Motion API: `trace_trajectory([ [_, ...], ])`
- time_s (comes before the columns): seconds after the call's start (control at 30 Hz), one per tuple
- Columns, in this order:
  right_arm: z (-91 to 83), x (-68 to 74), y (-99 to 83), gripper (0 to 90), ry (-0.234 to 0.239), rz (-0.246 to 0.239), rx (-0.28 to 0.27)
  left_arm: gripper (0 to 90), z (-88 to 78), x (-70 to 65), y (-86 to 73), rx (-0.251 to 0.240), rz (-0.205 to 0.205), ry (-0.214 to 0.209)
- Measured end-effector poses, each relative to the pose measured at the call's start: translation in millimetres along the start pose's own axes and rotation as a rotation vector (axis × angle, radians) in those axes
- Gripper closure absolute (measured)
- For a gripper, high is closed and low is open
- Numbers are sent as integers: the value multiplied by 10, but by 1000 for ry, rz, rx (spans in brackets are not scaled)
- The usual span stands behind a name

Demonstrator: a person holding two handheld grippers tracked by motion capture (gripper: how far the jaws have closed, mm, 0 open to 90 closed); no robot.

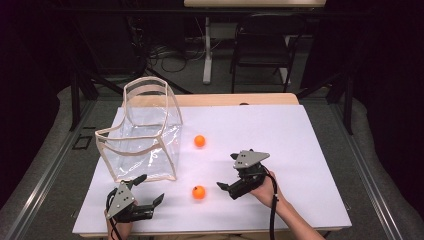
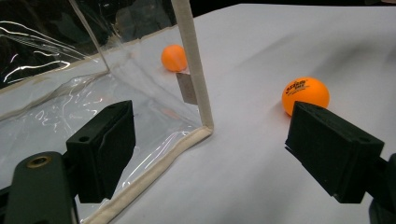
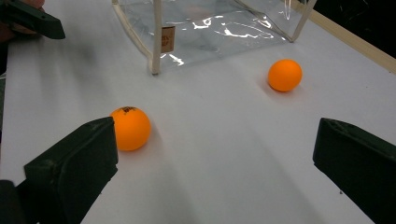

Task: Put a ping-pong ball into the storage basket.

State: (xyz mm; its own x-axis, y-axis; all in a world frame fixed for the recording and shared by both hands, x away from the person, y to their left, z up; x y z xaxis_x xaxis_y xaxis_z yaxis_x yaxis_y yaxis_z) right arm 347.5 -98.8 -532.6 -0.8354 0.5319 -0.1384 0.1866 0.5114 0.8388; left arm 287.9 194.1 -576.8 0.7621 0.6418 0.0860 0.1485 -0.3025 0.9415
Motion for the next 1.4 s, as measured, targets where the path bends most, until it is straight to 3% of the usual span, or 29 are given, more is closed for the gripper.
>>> trace_trajectory([
  [0.47,244,137,90,0,48,-15,33,157,15,3,7,0,8,-9],
  [0.93,352,305,118,0,79,-36,31,157,68,-5,32,-10,14,-31],
  [1.4,450,407,80,0,112,-29,58,157,71,-8,28,-6,16,-31],
])
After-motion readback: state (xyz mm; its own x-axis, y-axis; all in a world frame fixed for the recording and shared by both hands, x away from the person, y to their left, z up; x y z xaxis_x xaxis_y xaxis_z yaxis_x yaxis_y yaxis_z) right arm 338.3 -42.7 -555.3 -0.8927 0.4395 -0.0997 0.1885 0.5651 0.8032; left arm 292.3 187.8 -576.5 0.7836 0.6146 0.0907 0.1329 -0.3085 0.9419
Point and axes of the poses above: each handheld gripper's, and its own axes: z roughly forward along the jaws, y roughly out of its top, x roughly to its left, the point moved 6 cm from there along z, roughly forward along the jaws, and after that the axes turned 5 degrees about -y, right-handed, at the moved point
